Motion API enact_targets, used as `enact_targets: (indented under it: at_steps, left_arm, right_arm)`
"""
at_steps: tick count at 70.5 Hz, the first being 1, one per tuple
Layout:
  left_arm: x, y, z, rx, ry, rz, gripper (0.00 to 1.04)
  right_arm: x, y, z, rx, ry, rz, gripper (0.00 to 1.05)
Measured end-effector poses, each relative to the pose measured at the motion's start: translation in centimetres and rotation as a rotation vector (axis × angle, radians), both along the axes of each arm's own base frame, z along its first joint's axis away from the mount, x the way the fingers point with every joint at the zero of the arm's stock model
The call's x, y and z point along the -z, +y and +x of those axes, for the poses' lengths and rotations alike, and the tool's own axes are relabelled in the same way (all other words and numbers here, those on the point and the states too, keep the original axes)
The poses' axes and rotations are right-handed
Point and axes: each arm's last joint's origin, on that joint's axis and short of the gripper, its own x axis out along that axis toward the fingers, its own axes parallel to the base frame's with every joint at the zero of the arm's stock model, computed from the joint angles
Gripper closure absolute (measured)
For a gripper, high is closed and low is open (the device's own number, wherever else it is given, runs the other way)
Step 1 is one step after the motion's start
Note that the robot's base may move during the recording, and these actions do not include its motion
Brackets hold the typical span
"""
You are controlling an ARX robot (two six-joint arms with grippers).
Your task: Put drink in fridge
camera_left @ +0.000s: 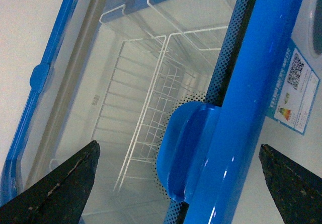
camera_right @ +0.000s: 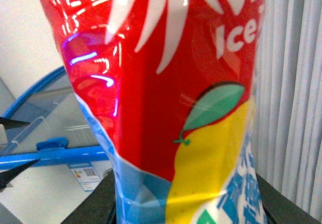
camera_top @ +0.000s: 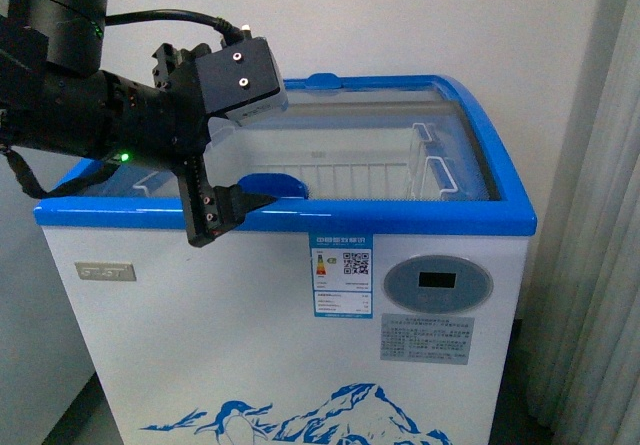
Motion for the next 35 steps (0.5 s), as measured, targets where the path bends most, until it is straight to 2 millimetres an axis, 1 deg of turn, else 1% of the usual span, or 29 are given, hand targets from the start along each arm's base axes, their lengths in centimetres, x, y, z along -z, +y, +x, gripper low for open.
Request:
enact_targets:
  at_steps: [5, 16, 20, 25, 30, 32, 33, 34, 35]
  left_arm:
    - [0.2, -0.2, 0.8, 0.001, 0.001, 0.011, 0.08]
    - [0.6, -0.7, 3.6, -0.006, -0.003, 0.028, 0.08]
    - [0.3, -1.1, 5.1, -0.008, -0.013, 0.03, 0.08]
    - [0.4, -1.4, 6.4, 0.007, 0.008, 0.021, 0.08]
    - [0.0, -1.8, 8.1, 0.01, 0.002, 0.008, 0.08]
    - [-0.4, -2.0, 9.0, 0.0, -0.012, 0.009, 0.08]
    - [-0.4, -2.0, 9.1, 0.0, -0.013, 0.01, 0.08]
    - [-0.6, -2.2, 9.9, -0.009, -0.026, 0.011, 0.08]
    - [-0.6, -2.2, 10.0, -0.012, -0.028, 0.012, 0.08]
  right_arm:
    - [0.0, 0.0, 0.0, 0.0, 0.0, 0.0, 0.63]
    - [0.0, 0.0, 0.0, 0.0, 0.0, 0.0, 0.63]
    - [0.0, 0.0, 0.0, 0.0, 0.0, 0.0, 0.63]
    - [0.0, 0.0, 0.0, 0.001, 0.0, 0.0, 0.63]
    - [0.0, 0.0, 0.0, 0.0, 0.0, 0.0, 0.63]
    - [0.0, 0.0, 0.0, -0.002, 0.0, 0.0, 0.63]
    - [0.0, 0.0, 0.0, -0.003, 0.0, 0.0, 0.63]
    - [0.0, 0.0, 0.0, -0.004, 0.0, 0.0, 0.63]
    - [0.0, 0.0, 0.0, -0.004, 0.0, 0.0, 0.63]
